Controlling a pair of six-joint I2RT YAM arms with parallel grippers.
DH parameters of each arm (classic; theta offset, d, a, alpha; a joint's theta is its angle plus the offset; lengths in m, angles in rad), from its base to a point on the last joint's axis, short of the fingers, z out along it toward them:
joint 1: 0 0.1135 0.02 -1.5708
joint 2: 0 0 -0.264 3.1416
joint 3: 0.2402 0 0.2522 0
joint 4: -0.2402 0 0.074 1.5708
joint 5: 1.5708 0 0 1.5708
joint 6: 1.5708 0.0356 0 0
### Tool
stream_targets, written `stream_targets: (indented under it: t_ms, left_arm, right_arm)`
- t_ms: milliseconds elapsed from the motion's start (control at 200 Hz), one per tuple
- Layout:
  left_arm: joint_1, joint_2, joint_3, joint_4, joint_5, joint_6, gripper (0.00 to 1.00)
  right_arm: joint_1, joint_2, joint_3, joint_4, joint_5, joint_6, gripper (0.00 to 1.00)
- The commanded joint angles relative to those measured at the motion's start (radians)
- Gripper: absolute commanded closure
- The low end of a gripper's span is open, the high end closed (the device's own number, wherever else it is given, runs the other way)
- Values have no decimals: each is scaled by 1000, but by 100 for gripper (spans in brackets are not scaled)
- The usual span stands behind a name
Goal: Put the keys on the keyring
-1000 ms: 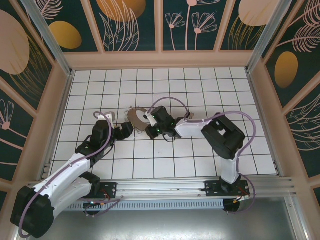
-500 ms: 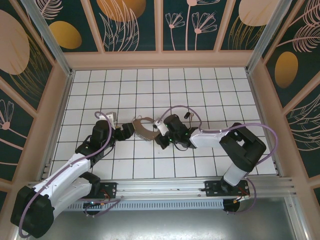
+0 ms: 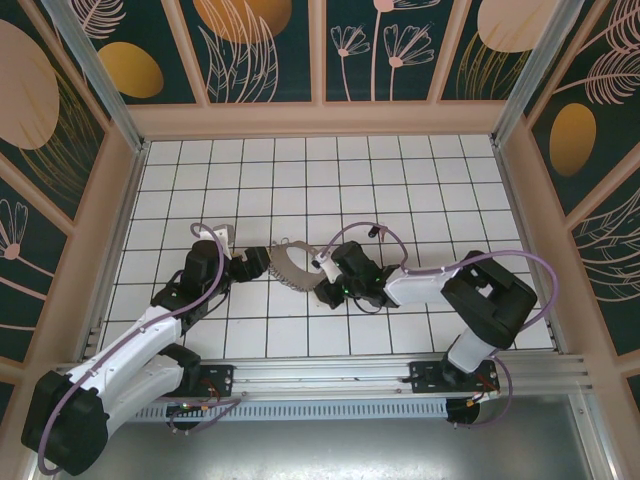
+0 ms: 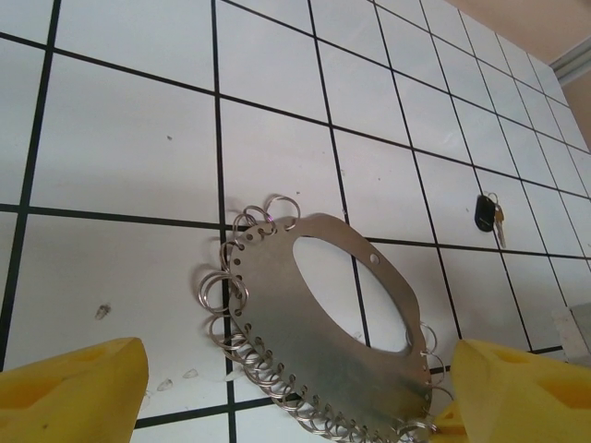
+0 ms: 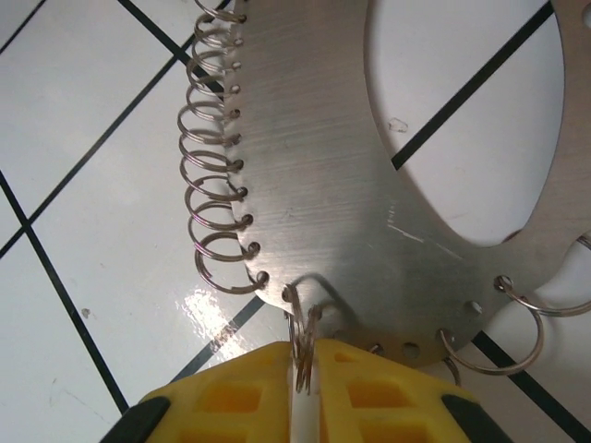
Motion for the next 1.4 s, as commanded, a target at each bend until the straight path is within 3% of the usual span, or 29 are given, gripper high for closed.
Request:
stream_targets:
  t_ms: [0, 1396]
  left_arm:
    - [6, 3, 17, 28, 15, 16, 15]
    - [6, -14, 20, 26, 28, 22, 14]
  right_arm:
    - [7, -31, -9, 46, -18, 16, 84]
    - [-50, -6, -30, 44, -113, 126, 84]
